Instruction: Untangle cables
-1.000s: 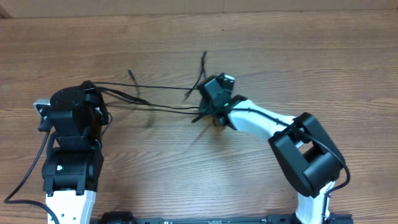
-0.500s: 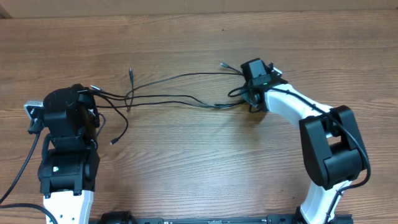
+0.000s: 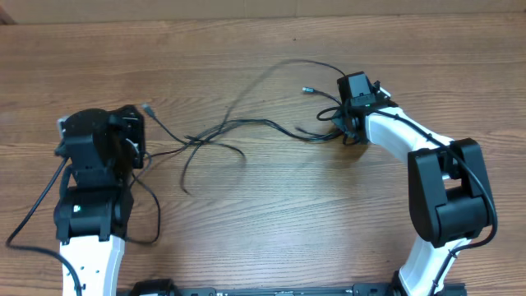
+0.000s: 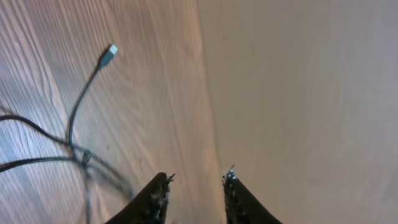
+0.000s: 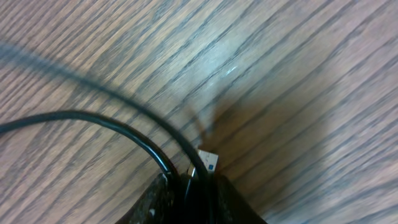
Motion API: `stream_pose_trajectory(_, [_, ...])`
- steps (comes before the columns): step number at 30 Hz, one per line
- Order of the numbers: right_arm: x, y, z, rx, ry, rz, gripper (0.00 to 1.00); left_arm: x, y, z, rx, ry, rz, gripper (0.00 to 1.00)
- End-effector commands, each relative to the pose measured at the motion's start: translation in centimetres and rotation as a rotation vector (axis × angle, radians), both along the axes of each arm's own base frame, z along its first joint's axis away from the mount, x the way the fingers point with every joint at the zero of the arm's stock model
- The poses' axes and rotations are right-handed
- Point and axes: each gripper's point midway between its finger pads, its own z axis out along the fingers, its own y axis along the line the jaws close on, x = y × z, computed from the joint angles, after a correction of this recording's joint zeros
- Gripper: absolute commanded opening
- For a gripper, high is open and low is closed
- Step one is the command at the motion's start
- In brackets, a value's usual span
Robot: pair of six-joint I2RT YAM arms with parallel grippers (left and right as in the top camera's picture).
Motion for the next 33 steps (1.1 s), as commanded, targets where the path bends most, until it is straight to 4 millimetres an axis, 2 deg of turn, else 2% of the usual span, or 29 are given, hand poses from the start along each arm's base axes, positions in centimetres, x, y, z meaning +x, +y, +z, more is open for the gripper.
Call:
stream_pose_trajectory(1, [0.1,-2.5,1.5,-0.043,-0.018,0.013,0.22,0.9,-2.7,-0.3,0.016,0.014,-0.202,0.38])
stream_pose_trajectory(3, [0.5,-4.2,2.9,-0.045,-0.049,-0.014,0.22,1.4,-3.7,-1.2,0.043,0.032,-0.289,0.45])
stream_pose_trajectory(8, [0.8,-6.5,5.8,-0.039,-0.109,-0.07,0.23,2.9,-5.6,-1.8,0.124,-0.003,-0.478,0.59])
stream_pose_trajectory(12, [0.5,-7.4,8.0,-0.036,-0.145,-0.091,0.41,3.7,-6.3,-2.6,0.195,-0.016,-0.582,0.77])
stream_pose_trajectory(16, [0.5,-7.0,9.5,-0.016,-0.178,-0.081,0.54,4.3,-7.7,-2.9,0.323,-0.064,-0.727,0.92])
stream_pose_trajectory(20, [0.6,-6.1,9.7,0.036,-0.183,-0.054,0.62,4.4,-9.8,-2.9,0.534,-0.141,-0.916,0.95])
stream_pose_trajectory(26, [0.6,-5.8,9.7,0.047,-0.182,-0.048,0.8,3.9,-12.9,-2.4,0.679,-0.181,-1.037,0.96])
stream_pose_trajectory(31, [0.5,-5.9,9.6,0.047,-0.178,-0.048,0.98,4.0,-12.2,-0.8,0.877,-0.087,-1.001,1.0])
stream_pose_trajectory(33, [0.5,-5.9,9.6,0.047,-0.176,-0.048,1.0,4.0,-12.1,0.1,0.935,-0.081,-1.0,1.0])
